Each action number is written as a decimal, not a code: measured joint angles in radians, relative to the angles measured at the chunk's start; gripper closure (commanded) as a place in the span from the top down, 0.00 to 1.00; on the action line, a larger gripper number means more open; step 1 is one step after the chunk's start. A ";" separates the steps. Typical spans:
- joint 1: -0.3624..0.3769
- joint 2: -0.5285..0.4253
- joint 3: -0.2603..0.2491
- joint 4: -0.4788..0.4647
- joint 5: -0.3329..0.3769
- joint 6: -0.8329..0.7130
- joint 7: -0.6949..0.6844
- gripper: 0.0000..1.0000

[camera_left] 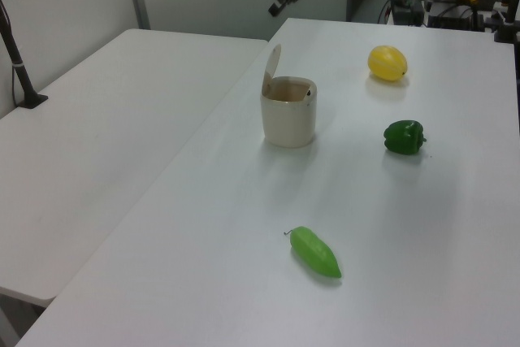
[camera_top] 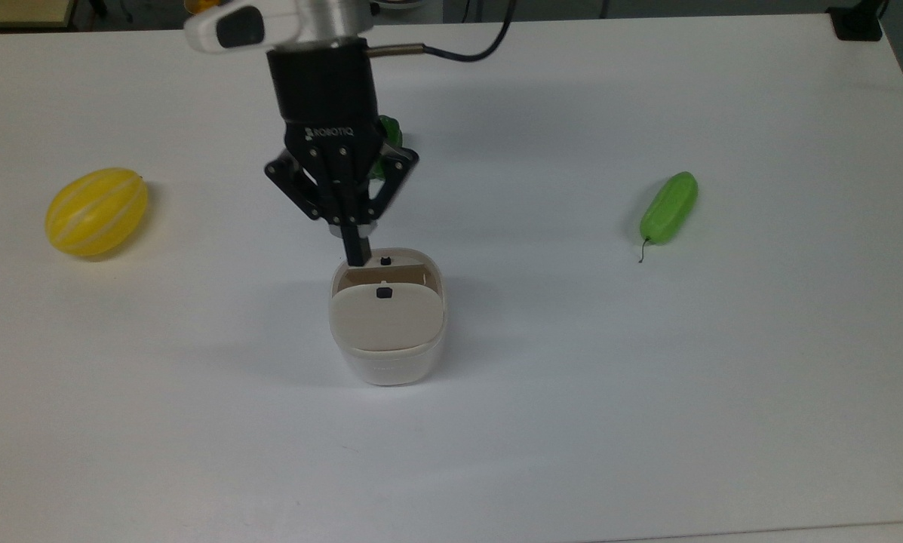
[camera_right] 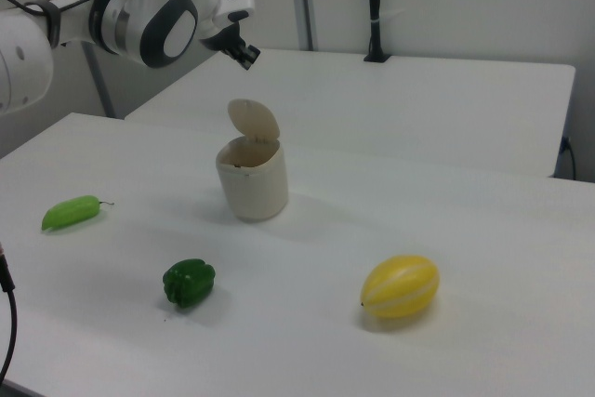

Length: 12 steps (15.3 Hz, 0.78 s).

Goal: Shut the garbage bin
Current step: 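Move the gripper down toward the open lid of the cream bin, then push the raised lid down onto the bin opening with the gripper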

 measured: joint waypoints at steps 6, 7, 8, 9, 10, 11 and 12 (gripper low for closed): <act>0.015 0.049 0.017 0.014 0.000 0.037 -0.017 0.00; 0.018 0.058 0.017 0.014 0.000 0.043 -0.026 0.00; 0.017 0.065 0.017 0.014 0.000 0.046 -0.033 0.00; 0.016 0.069 0.017 0.014 0.000 0.046 -0.043 0.00; 0.013 0.072 0.017 0.014 0.000 0.046 -0.054 0.00; 0.010 0.074 0.017 0.013 0.000 0.046 -0.065 0.00; 0.008 0.076 0.017 0.010 0.000 0.046 -0.073 0.00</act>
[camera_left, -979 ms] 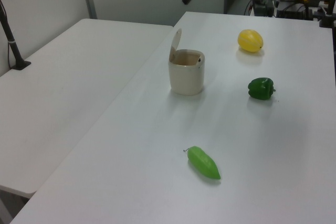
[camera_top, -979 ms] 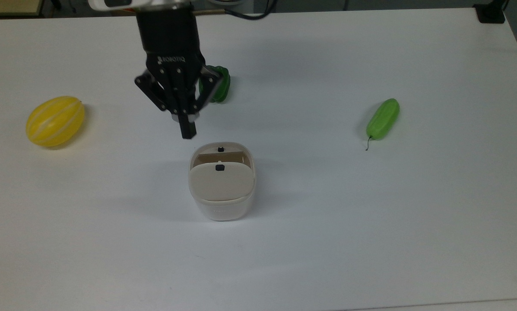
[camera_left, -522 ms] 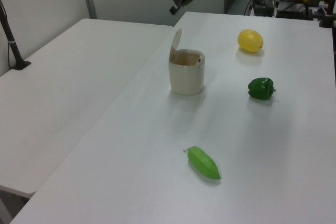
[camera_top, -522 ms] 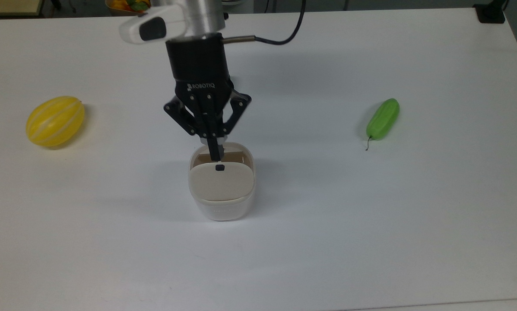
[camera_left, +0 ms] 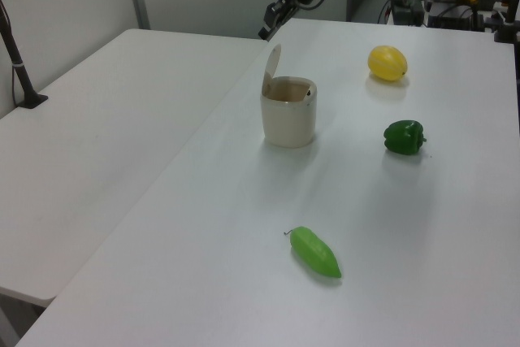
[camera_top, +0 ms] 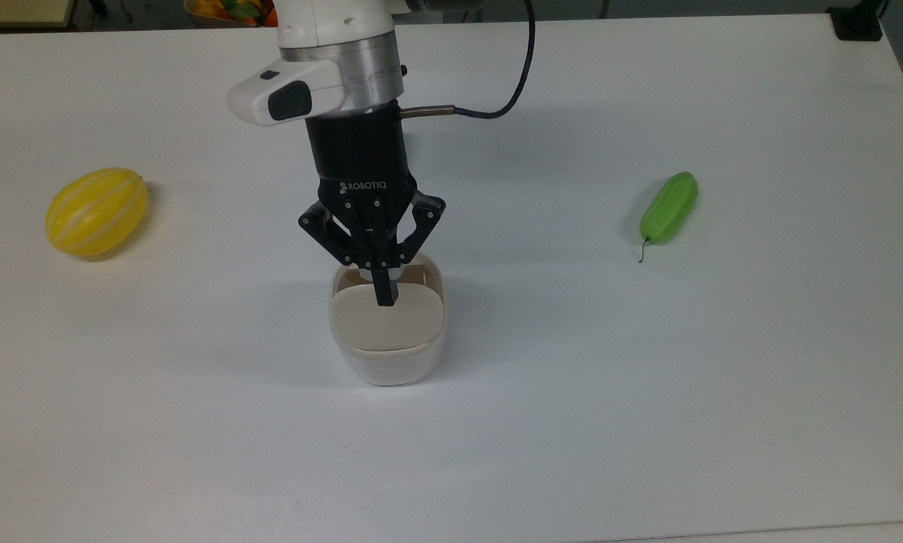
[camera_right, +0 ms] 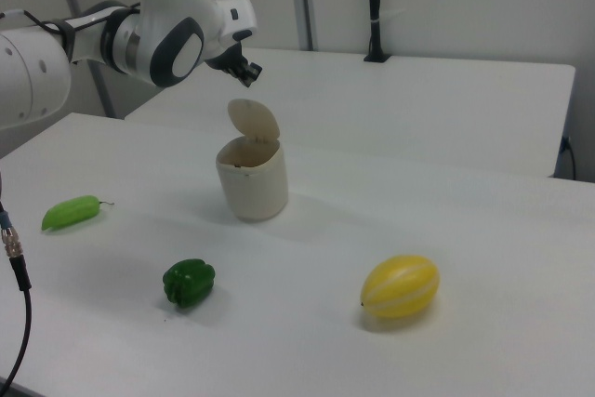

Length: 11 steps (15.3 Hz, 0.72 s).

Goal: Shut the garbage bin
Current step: 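Push the raised lid down onto the bin opening with the gripper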

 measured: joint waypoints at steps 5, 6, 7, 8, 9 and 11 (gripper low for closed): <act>-0.002 0.013 0.000 -0.013 0.000 -0.079 -0.041 0.00; -0.004 0.015 0.000 -0.013 0.000 -0.112 -0.048 0.00; -0.008 0.015 0.000 -0.013 0.000 -0.144 -0.051 0.00; -0.013 0.015 0.000 -0.013 0.000 -0.177 -0.053 0.00; -0.018 0.015 0.000 -0.013 0.000 -0.205 -0.055 0.00; -0.025 0.015 -0.001 -0.013 0.000 -0.252 -0.056 0.00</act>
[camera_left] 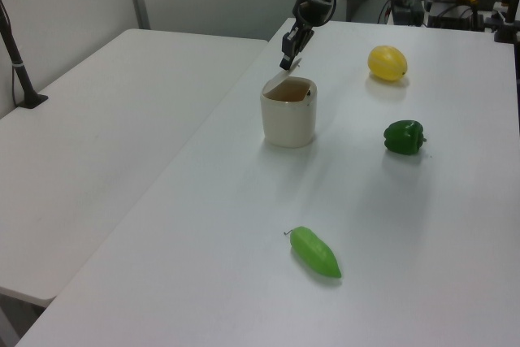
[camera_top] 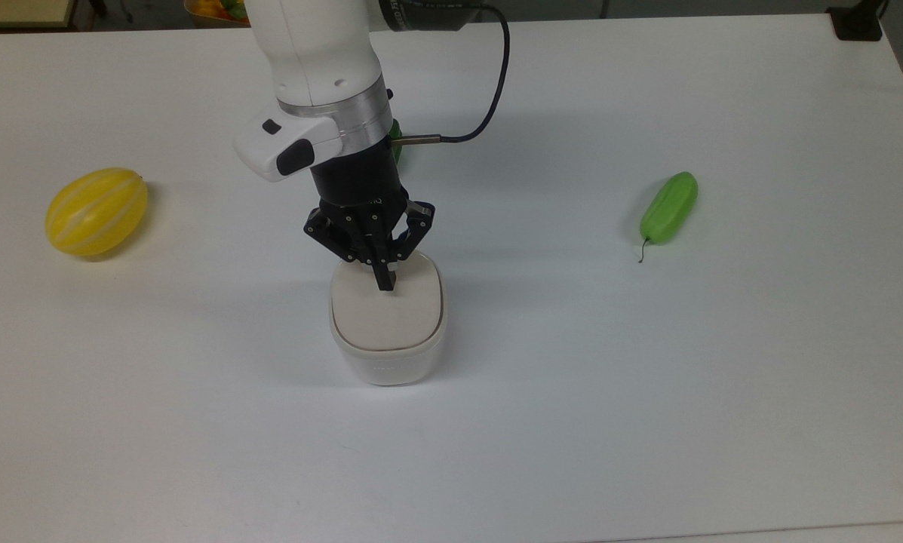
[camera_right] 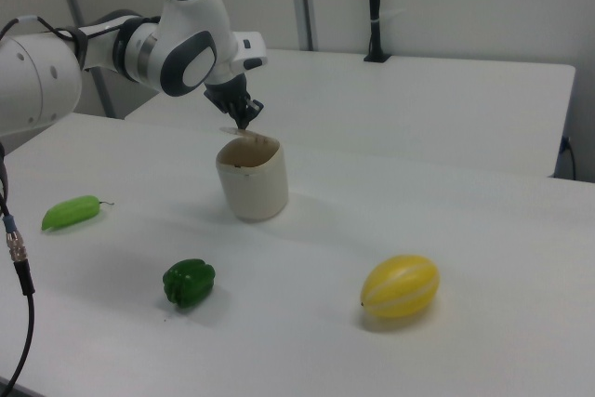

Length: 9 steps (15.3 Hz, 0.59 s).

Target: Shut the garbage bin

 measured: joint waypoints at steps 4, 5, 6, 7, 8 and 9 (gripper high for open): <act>-0.009 0.001 -0.002 -0.027 0.000 -0.034 -0.011 0.00; -0.010 0.002 -0.002 -0.039 0.000 -0.034 -0.014 0.00; -0.011 0.003 -0.002 -0.051 0.000 -0.034 -0.019 0.00; -0.011 0.004 -0.002 -0.061 0.000 -0.034 -0.021 0.00; -0.011 0.005 -0.002 -0.070 0.000 -0.034 -0.024 0.00; -0.011 0.008 -0.002 -0.072 0.000 -0.033 -0.027 0.00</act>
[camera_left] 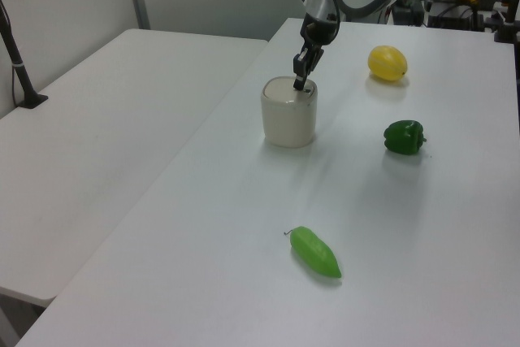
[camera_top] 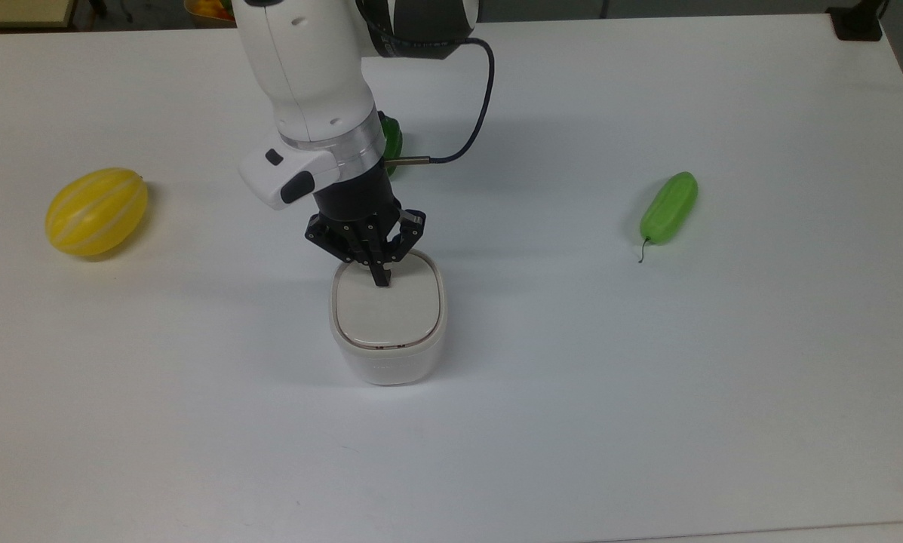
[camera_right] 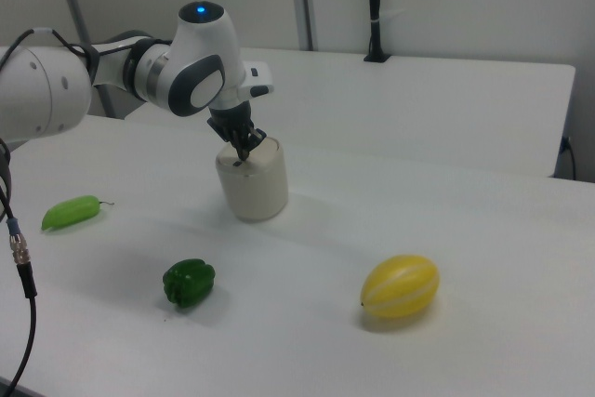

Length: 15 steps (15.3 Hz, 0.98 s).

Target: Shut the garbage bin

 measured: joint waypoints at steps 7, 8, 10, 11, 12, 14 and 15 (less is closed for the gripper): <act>0.000 0.001 0.000 0.002 0.000 0.000 -0.001 0.00; 0.000 0.001 0.000 0.002 0.000 0.000 -0.001 0.00; 0.000 0.000 -0.001 0.005 0.000 0.000 -0.001 0.00; -0.001 -0.002 -0.002 0.005 0.000 -0.010 -0.001 0.00; -0.004 -0.006 -0.006 0.008 0.000 -0.029 -0.001 0.00; -0.017 -0.029 -0.011 0.023 0.000 -0.105 -0.001 0.01; -0.025 -0.045 -0.013 0.030 0.000 -0.157 -0.001 0.05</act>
